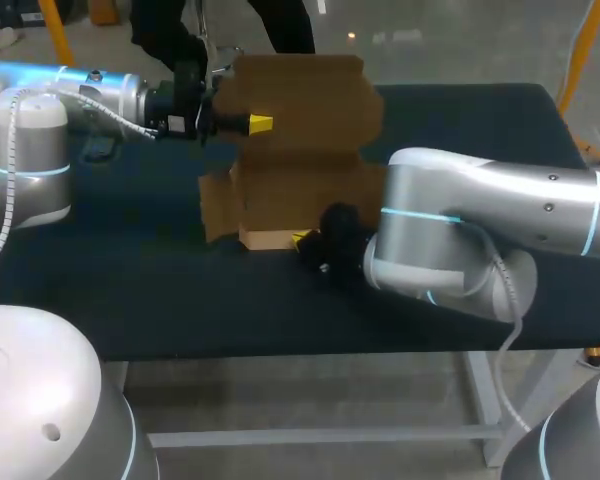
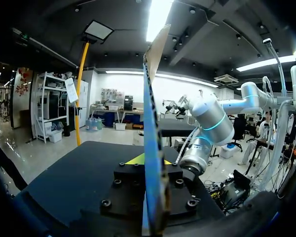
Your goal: Assemble the packaging by folding the flat box into shape, placing the metal phone stand inside, and closing the box properly
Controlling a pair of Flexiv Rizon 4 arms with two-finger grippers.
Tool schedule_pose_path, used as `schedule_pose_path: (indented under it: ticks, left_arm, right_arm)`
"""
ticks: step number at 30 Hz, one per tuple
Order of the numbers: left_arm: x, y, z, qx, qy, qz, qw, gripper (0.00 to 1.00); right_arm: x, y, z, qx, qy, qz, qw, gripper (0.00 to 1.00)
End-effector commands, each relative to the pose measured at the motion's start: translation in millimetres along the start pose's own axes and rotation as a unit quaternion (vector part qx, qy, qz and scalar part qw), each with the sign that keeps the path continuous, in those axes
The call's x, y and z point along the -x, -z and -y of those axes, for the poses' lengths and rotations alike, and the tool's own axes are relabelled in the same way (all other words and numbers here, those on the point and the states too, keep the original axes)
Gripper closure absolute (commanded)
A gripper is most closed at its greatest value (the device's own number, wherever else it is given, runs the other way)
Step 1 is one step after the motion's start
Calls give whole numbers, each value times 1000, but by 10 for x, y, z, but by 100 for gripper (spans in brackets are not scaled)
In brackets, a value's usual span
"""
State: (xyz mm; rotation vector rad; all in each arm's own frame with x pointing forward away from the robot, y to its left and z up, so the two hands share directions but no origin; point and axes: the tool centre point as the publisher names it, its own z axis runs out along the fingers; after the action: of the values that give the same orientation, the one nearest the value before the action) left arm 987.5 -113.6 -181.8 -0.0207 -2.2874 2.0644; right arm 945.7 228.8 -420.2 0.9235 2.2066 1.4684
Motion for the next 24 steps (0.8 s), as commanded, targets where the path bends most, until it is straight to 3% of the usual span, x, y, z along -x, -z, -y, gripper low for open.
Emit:
schedule_pose_path:
  ticks: [1,24]
  left_arm:
    - [14,11,-9,0,0,-3,1000,100]
    - [14,11,-9,0,0,-3,1000,100]
  right_arm:
    - [-10,-63,12,-1,-1,4,1000,100]
    - [12,-104,107,-4,-16,5,1000,100]
